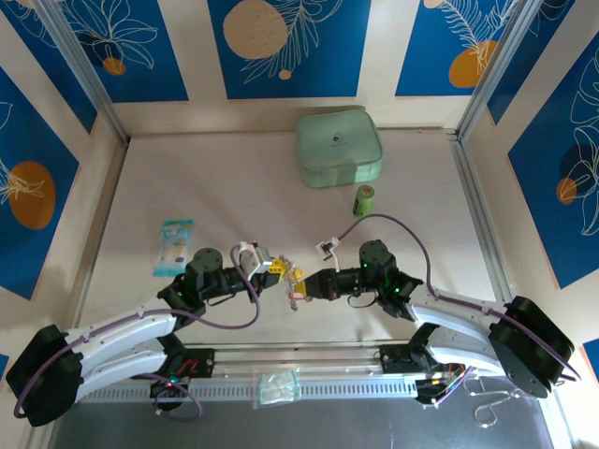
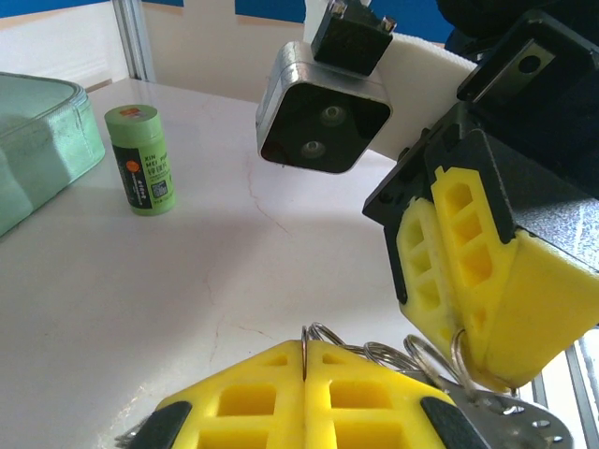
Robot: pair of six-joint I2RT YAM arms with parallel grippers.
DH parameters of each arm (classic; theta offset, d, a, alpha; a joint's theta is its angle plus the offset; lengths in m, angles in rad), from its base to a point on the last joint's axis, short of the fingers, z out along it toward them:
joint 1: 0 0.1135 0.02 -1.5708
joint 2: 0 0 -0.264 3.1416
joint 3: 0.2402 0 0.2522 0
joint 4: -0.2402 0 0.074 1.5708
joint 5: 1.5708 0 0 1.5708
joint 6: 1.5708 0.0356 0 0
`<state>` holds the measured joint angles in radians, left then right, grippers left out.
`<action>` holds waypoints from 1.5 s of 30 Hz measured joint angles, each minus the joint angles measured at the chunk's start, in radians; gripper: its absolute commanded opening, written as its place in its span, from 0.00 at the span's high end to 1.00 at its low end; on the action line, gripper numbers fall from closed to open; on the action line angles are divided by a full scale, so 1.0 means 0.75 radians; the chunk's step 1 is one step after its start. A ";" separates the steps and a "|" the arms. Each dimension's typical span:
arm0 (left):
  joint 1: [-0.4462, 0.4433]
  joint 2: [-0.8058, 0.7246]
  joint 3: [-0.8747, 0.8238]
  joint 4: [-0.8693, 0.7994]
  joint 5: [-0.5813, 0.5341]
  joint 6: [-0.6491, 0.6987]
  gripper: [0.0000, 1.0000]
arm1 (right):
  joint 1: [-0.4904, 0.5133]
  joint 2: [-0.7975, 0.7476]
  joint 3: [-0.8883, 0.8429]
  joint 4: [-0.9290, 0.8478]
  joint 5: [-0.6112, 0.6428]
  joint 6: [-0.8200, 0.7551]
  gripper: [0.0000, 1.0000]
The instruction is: Put the keys on the keyring
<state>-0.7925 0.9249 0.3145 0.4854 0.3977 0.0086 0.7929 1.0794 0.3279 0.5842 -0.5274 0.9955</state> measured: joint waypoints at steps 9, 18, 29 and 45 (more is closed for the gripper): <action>-0.002 -0.002 0.015 -0.122 -0.068 -0.009 0.88 | -0.001 -0.107 0.092 -0.282 0.079 -0.108 1.00; -0.003 -0.088 0.153 -0.470 -0.262 0.009 0.47 | 0.000 -0.051 0.601 -0.990 0.245 -0.577 1.00; 0.191 -0.172 0.455 -0.860 -0.156 0.305 0.61 | 0.065 0.245 1.142 -1.545 0.474 -1.290 1.00; 0.266 -0.011 0.461 -0.685 0.383 0.381 0.77 | 0.078 0.392 1.318 -1.783 0.527 -1.808 1.00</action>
<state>-0.5930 0.9165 0.6601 -0.0284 0.6849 0.2943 0.8513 1.3735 1.3167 -0.7528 -0.1322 -0.3603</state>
